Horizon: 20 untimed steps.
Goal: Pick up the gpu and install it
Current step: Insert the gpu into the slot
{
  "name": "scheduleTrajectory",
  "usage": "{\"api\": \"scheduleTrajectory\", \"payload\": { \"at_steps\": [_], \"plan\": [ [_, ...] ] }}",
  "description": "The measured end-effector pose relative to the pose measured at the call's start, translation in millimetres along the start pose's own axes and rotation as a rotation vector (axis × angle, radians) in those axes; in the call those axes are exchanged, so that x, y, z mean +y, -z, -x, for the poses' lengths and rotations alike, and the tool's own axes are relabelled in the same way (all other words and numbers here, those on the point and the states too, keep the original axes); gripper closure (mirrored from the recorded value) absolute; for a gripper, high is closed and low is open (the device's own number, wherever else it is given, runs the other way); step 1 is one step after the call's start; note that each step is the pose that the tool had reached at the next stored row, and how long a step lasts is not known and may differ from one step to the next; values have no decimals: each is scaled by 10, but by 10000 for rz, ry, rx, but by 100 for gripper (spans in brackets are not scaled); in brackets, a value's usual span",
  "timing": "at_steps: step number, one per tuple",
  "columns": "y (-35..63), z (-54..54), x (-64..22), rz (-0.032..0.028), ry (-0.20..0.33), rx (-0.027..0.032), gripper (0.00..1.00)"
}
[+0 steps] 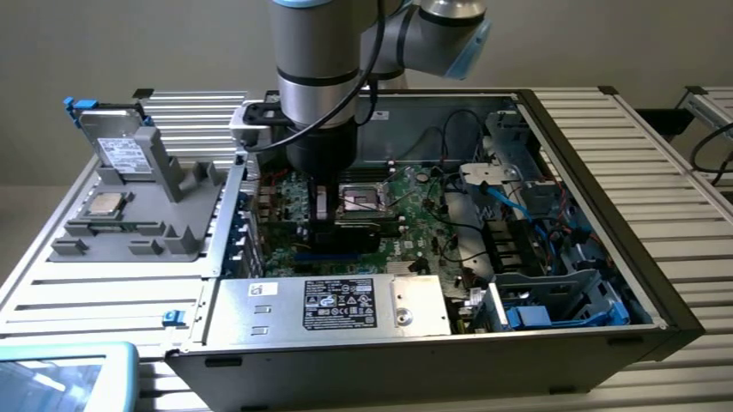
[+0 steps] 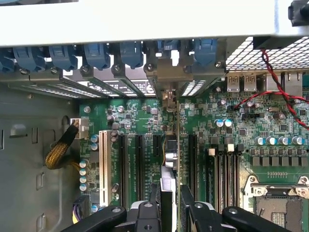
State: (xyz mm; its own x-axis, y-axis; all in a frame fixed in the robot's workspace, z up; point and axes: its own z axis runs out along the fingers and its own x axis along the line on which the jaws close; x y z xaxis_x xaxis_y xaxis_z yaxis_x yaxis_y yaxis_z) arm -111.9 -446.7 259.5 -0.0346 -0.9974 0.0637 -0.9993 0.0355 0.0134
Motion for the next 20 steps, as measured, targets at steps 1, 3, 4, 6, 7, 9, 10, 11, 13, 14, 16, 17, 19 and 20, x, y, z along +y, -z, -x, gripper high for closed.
{"api": "scheduleTrajectory", "payload": {
  "at_steps": [1, 3, 4, 6, 7, 9, 10, 11, 13, 14, 16, 17, 19, 20],
  "plan": [
    [1, 2, 4, 1, -14, 1, 73],
    [0, 2, 4, 2, -19, 0, 73],
    [0, 2, 5, 2, -20, 0, 73],
    [1, 2, 10, 3, -24, 2, 73],
    [0, 1, 22, 3, -23, 3, 73],
    [0, 1, 31, 2, -21, 2, 73],
    [-1, 1, 31, 3, -20, 2, 73],
    [-1, 1, 31, 3, -20, 2, 73],
    [-1, 1, 32, 3, -21, 2, 73],
    [-1, 1, 32, 3, -22, 3, 73],
    [-2, 1, 33, 4, -22, 4, 73],
    [-2, 1, 33, 4, -21, 4, 73],
    [-3, 1, 32, 3, -25, 2, 73],
    [-3, 2, 32, 4, -54, 1, 73]
  ]
}}
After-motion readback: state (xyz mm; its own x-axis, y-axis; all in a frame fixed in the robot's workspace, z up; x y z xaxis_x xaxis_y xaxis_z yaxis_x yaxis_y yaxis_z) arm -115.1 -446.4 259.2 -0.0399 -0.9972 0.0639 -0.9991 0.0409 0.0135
